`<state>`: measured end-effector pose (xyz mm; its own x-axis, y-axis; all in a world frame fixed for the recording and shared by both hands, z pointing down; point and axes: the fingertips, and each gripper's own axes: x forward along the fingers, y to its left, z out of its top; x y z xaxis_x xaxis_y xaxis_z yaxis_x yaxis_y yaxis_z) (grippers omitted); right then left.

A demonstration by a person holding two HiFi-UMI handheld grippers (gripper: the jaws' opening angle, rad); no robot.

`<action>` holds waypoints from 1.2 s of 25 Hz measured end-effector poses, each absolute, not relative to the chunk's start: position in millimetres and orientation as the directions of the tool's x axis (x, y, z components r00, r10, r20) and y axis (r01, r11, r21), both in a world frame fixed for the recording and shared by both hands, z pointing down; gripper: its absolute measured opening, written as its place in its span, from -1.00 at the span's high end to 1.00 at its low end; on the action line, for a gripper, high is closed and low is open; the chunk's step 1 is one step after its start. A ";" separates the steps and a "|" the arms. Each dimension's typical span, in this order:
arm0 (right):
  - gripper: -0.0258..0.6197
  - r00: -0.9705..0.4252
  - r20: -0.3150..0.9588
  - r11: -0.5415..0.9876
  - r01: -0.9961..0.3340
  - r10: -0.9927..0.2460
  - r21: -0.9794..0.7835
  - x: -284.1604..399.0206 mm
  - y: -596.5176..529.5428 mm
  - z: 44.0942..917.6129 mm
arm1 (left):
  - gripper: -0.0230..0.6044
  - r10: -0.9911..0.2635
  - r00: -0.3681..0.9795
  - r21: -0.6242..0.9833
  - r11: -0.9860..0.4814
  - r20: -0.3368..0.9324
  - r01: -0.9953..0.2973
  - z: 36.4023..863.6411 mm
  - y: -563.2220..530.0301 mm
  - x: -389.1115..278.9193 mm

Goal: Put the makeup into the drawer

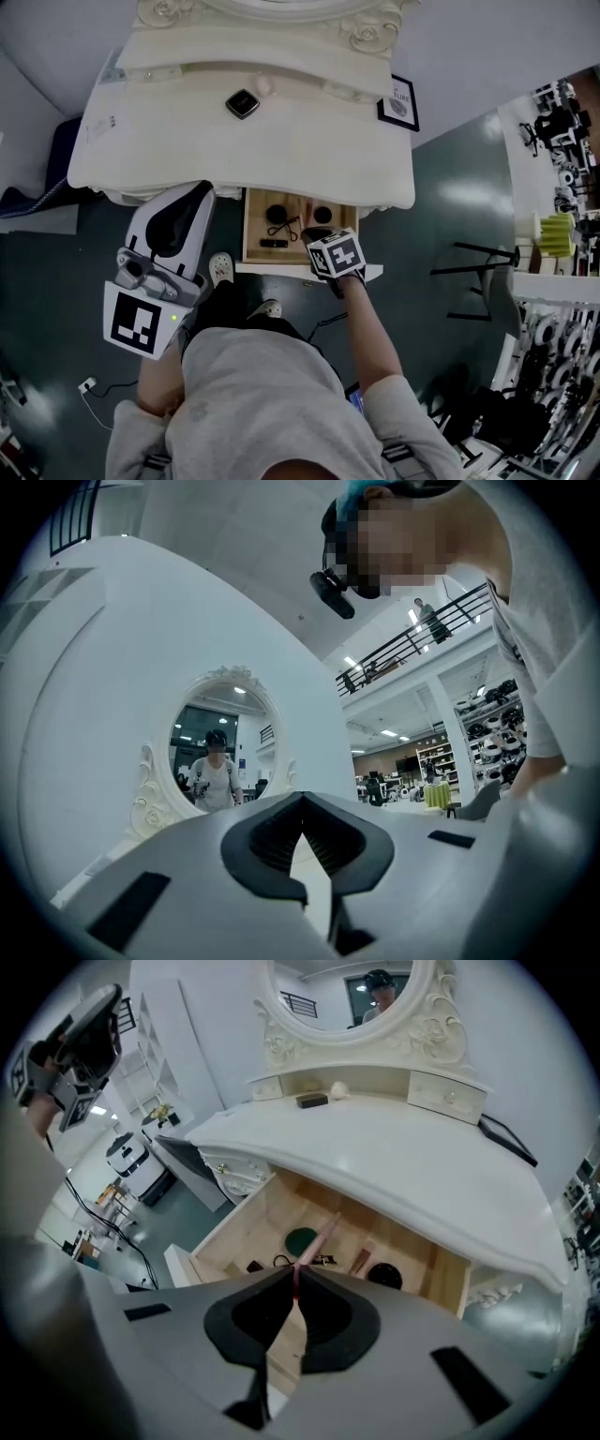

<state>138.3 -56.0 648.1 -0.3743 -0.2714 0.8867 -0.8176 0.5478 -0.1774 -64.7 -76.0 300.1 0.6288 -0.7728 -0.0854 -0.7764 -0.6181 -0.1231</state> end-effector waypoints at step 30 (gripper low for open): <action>0.82 0.059 0.974 0.684 -0.703 -0.219 0.196 150.9 -75.6 729.9 | 0.88 -0.743 0.669 -0.136 -0.659 -0.035 -0.739 317.9 -132.6 -109.5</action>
